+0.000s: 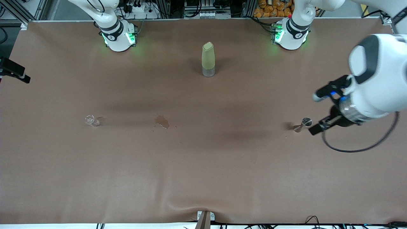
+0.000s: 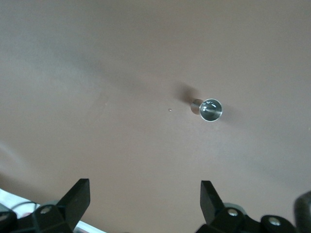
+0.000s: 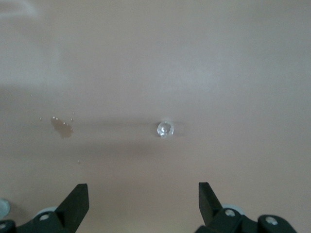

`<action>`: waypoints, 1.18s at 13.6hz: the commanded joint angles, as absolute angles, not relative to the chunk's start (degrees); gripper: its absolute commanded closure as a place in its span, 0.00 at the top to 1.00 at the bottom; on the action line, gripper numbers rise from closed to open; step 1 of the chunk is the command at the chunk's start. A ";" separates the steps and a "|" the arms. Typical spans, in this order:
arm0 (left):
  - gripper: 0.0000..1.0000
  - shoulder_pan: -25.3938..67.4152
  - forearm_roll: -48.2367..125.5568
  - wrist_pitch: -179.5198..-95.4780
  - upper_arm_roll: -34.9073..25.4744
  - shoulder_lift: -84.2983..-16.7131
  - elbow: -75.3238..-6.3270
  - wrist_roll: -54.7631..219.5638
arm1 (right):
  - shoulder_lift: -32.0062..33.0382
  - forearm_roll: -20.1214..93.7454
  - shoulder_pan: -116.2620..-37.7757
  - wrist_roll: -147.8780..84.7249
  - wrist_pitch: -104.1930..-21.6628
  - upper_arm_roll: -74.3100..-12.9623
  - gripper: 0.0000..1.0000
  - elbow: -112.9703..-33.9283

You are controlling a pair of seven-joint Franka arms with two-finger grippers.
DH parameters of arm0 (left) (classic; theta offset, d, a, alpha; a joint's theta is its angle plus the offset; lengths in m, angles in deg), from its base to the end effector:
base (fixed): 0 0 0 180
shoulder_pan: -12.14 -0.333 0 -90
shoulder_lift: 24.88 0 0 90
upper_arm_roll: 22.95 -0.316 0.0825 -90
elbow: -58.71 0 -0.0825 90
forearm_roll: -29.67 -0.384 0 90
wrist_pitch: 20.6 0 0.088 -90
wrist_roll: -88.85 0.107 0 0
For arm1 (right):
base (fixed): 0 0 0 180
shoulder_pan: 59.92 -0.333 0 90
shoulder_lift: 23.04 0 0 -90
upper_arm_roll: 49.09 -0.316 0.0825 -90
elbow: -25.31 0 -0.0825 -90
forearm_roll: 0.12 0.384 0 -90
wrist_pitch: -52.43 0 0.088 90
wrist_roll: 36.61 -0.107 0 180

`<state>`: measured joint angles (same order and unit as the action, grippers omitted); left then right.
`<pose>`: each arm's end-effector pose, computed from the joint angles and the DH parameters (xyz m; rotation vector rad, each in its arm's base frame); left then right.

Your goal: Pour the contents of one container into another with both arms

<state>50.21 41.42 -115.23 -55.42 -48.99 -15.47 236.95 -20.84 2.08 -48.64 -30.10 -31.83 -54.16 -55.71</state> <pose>0.6507 -0.1572 0.5343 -0.6783 3.0636 0.0258 0.5531 -0.0569 0.6677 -3.1021 -0.0145 -0.0354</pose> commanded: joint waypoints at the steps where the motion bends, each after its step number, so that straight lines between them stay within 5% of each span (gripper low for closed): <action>1: 1.00 52.56 38.72 -115.70 -56.00 -47.03 -16.17 237.91 | -21.37 1.90 -47.97 -27.13 -33.52 -54.36 1.00 -56.77; 16: 1.00 42.84 46.02 -114.47 -54.00 -36.93 -17.92 260.59 | -23.12 2.78 -46.66 -27.12 -36.69 -54.36 1.00 -59.42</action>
<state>45.24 45.29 -115.09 -55.65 -39.86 -15.61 248.70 -21.63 2.03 -48.48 -28.06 -35.85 -53.84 -57.21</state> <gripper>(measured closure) 0.000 0.000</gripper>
